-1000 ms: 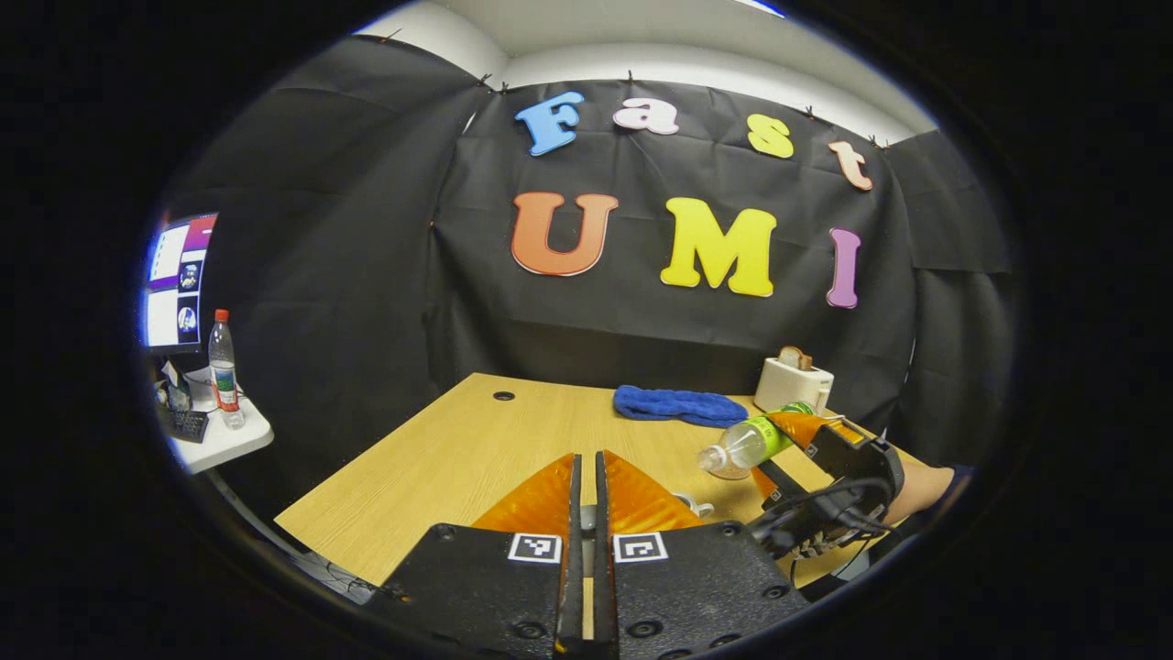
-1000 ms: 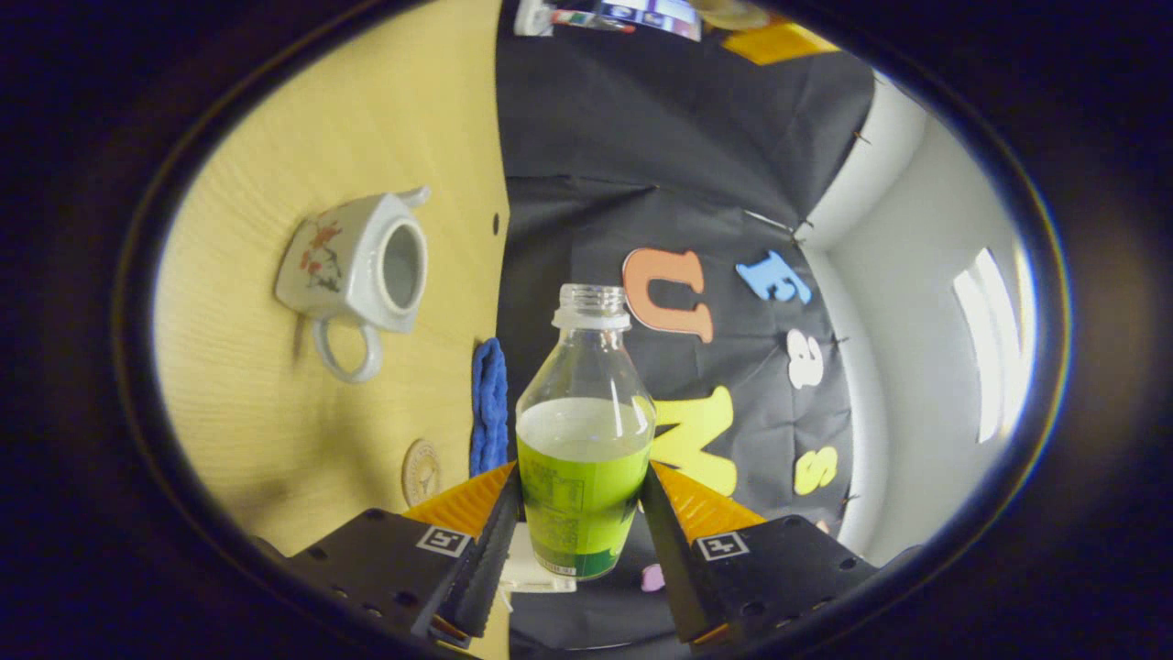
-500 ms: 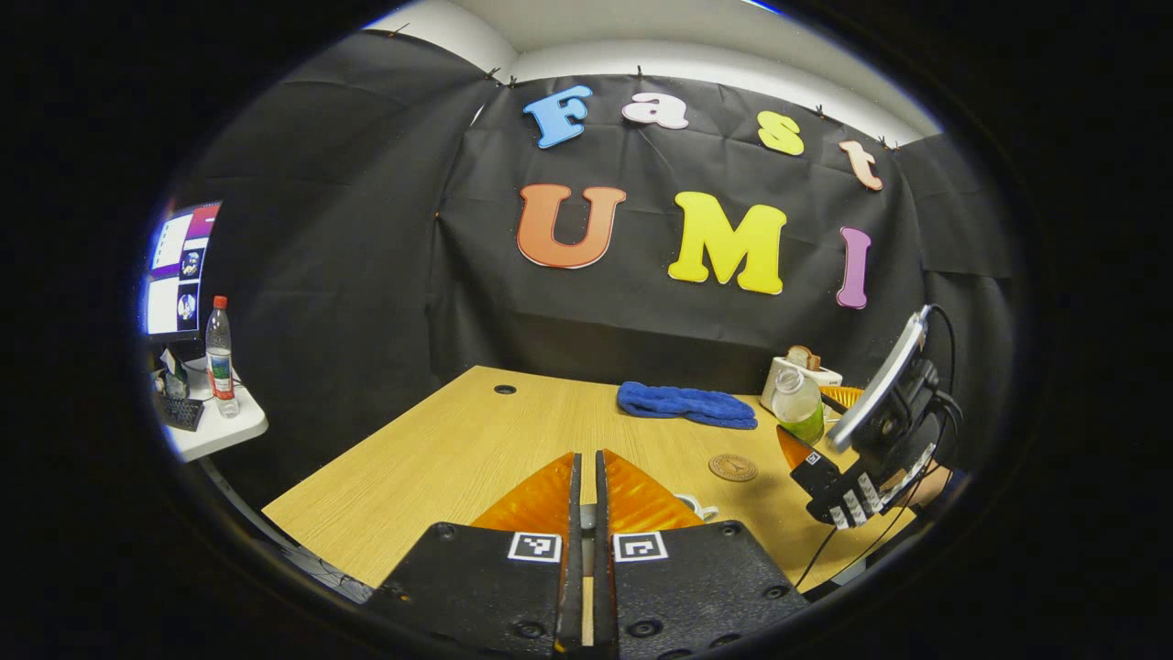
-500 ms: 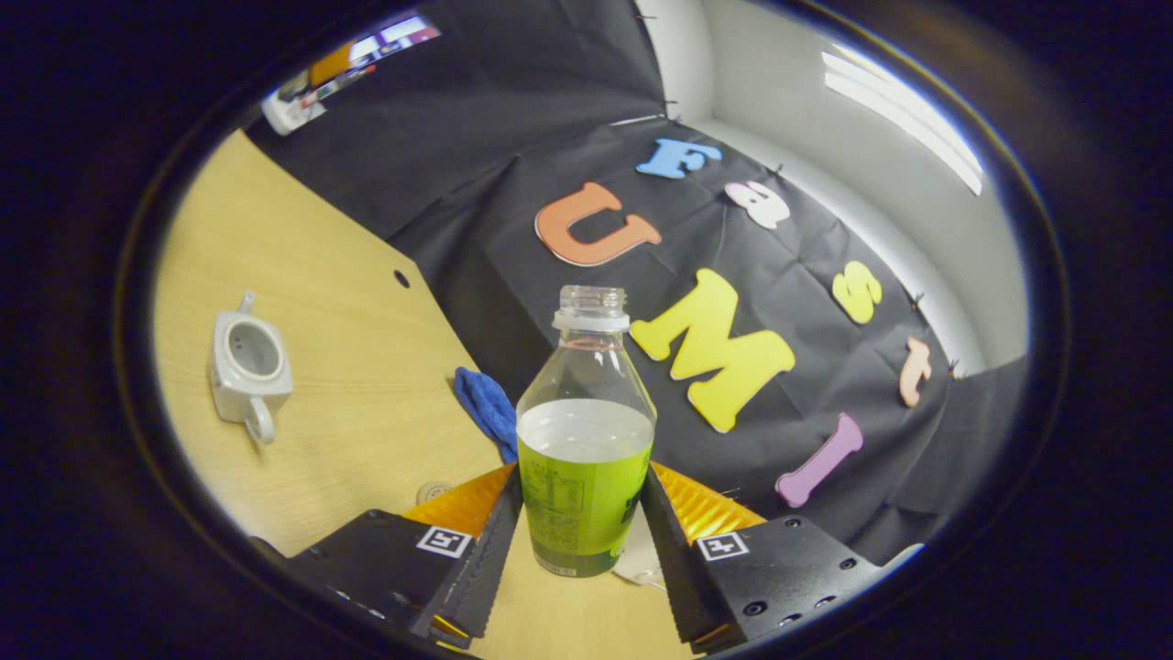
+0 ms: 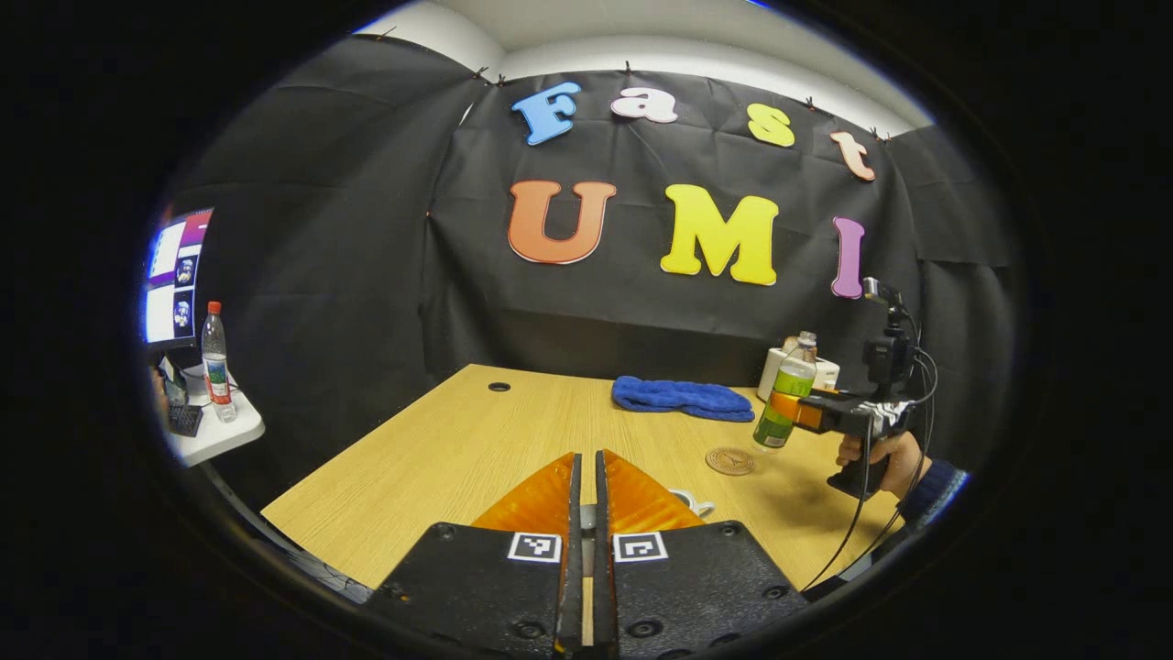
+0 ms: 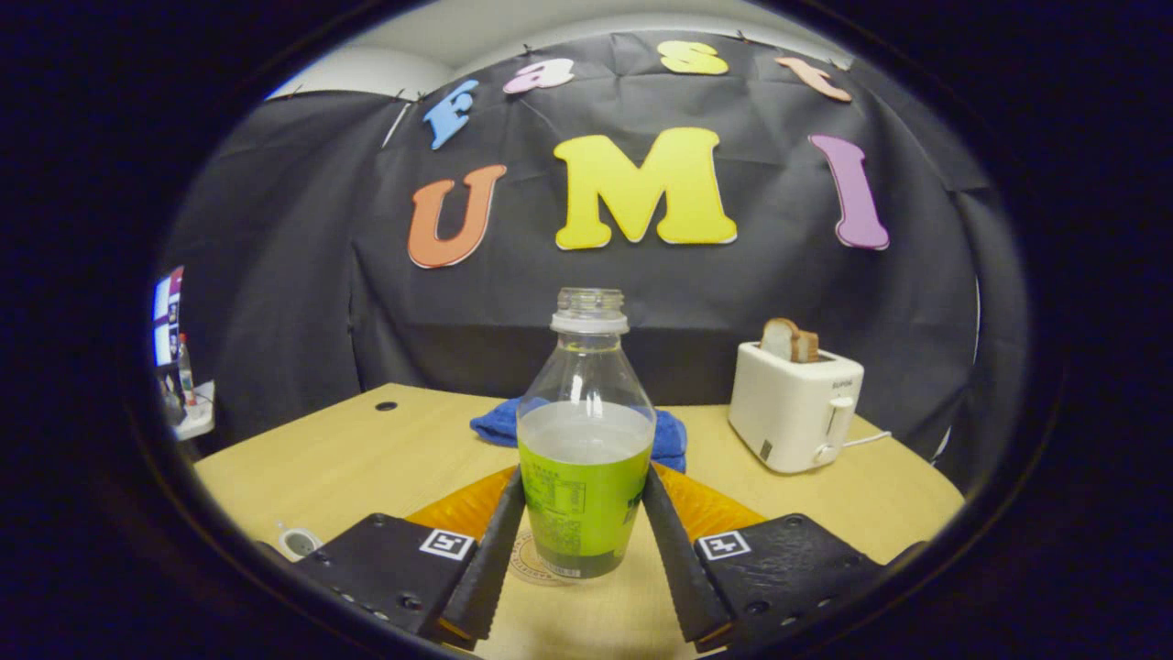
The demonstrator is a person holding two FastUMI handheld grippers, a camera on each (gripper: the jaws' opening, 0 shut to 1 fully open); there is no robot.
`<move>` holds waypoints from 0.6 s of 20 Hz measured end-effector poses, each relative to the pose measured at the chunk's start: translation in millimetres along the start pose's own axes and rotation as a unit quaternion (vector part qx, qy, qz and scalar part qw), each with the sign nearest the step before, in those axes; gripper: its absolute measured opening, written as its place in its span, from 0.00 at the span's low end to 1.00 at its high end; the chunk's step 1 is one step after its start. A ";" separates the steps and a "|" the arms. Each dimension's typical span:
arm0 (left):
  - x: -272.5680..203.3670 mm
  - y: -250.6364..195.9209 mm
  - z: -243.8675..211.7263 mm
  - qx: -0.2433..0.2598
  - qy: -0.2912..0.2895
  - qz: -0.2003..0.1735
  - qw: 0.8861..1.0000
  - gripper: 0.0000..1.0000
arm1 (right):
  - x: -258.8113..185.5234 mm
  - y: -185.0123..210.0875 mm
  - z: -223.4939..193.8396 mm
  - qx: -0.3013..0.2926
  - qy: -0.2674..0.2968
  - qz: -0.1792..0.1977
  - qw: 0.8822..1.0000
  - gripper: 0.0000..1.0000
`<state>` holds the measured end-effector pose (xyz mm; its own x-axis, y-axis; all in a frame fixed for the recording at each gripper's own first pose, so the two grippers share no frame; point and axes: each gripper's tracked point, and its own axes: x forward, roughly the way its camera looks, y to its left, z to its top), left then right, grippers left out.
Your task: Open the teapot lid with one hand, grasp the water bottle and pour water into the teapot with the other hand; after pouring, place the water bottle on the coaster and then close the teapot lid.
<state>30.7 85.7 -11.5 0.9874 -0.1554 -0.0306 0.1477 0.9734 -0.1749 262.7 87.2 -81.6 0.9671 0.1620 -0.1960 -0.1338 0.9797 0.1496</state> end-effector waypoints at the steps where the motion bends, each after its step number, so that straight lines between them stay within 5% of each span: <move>1: 2.1 -0.7 -2.5 0.002 0.003 0.001 1.000 0.07 | 6.4 1.9 -3.6 0.006 0.005 -0.002 1.000 0.75; 12: 12.9 -8.4 -21.1 0.020 0.029 0.003 0.999 0.07 | 32.7 26.5 -26.4 -0.035 0.023 0.010 0.999 0.74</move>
<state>41.0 72.0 -31.1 0.9835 -0.1575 -0.0894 0.1447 0.9803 -0.1346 285.1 121.6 -109.6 0.9535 0.1848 -0.2380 -0.1686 0.9819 0.0866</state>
